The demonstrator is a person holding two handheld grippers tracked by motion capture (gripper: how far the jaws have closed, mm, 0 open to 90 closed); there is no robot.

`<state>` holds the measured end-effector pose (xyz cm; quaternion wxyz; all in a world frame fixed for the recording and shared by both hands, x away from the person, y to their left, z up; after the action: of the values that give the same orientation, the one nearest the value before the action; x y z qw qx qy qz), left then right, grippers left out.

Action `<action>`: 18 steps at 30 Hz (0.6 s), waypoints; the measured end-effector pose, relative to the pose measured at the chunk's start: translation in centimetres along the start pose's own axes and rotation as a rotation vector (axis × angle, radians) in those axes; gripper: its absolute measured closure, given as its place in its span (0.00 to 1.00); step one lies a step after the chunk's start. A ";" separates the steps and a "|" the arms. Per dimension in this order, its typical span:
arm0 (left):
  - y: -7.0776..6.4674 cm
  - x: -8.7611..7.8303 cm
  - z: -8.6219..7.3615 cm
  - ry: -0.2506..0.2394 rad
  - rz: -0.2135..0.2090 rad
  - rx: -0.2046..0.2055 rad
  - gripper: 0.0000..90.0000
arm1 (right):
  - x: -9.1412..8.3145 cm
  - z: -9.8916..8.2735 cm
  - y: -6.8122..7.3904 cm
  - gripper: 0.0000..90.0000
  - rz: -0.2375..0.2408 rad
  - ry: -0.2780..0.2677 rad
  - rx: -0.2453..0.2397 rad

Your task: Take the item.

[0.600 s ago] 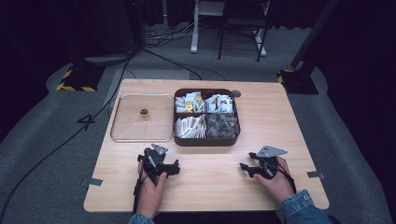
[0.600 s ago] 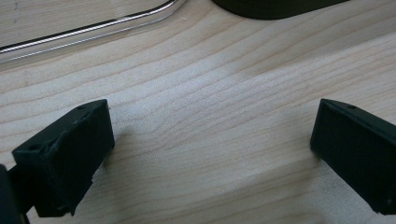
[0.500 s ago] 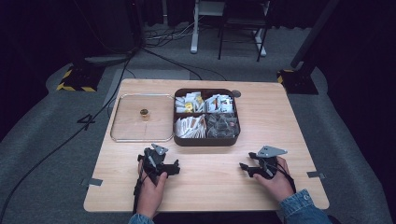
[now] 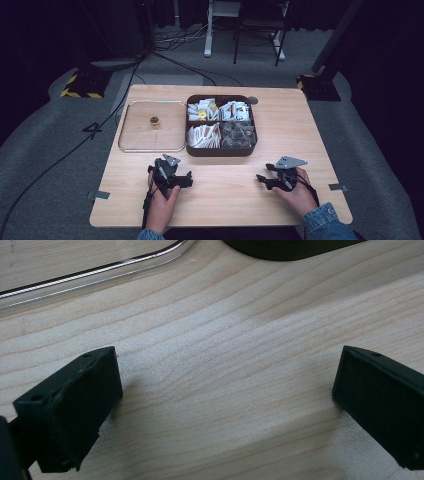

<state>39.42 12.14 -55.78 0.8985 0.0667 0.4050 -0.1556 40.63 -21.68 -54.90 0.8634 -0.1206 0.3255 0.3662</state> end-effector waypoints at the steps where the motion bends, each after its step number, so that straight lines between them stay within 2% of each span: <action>1: 0.0 0.0 0.0 -0.001 -0.001 0.000 0.00 | 0.0 0.0 0.0 0.48 0.001 -0.001 0.001; 4: 0.0 0.0 0.1 -0.001 0.002 0.001 0.00 | 0.0 0.1 0.0 0.51 0.009 -0.003 -0.004; 5: 0.1 0.1 0.1 0.001 -0.002 0.005 0.00 | 0.0 0.1 -0.1 0.55 0.012 0.004 -0.011; 8: 0.1 0.1 0.1 0.001 -0.004 0.006 0.00 | -0.2 0.4 -0.2 0.54 0.012 0.019 -0.004; 12: 0.1 0.1 0.1 -0.001 -0.008 0.013 0.00 | -0.7 1.5 -0.1 0.55 0.025 0.008 -0.012; 14: 0.2 0.0 0.0 -0.001 -0.022 0.030 0.00 | -1.4 2.8 -0.2 0.55 0.025 -0.006 -0.017; 18: 0.2 0.0 0.0 -0.001 -0.023 0.031 0.00 | -2.1 4.0 -0.1 0.55 0.043 -0.011 -0.003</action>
<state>39.50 12.34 -55.76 0.8958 0.0759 0.4027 -0.1721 41.52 -21.08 -50.51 0.8570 -0.1129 0.3228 0.3856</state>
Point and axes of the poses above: each handheld gripper's, and its own axes: x roughly forward along the jaws, z roughly out of its top, y roughly to its left, the point moved 7 cm from there along x, roughly forward along the jaws, and after that the axes turned 2 degrees about x, right-handed, at the moved point
